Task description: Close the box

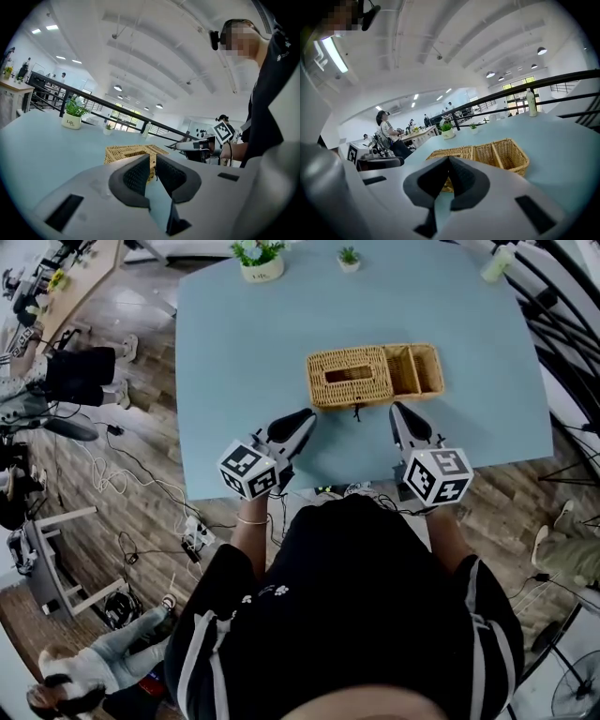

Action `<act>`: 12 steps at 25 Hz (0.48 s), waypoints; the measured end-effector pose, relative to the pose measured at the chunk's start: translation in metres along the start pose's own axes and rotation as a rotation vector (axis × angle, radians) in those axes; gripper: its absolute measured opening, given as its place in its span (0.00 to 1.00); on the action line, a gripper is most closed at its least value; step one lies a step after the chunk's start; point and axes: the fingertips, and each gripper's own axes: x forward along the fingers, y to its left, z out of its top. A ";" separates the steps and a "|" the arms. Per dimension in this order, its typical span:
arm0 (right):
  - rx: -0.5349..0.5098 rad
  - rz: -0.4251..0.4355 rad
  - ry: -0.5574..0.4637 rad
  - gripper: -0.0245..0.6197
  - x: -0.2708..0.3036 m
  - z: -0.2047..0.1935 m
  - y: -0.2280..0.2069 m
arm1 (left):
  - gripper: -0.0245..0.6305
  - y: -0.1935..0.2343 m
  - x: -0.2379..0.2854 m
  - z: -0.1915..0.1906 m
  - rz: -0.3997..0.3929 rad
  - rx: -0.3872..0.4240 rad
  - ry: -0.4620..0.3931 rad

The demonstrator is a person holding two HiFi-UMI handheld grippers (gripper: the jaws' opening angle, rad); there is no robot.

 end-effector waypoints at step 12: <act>-0.023 0.034 -0.091 0.04 -0.020 0.027 0.022 | 0.08 -0.022 -0.008 0.034 -0.013 0.084 -0.085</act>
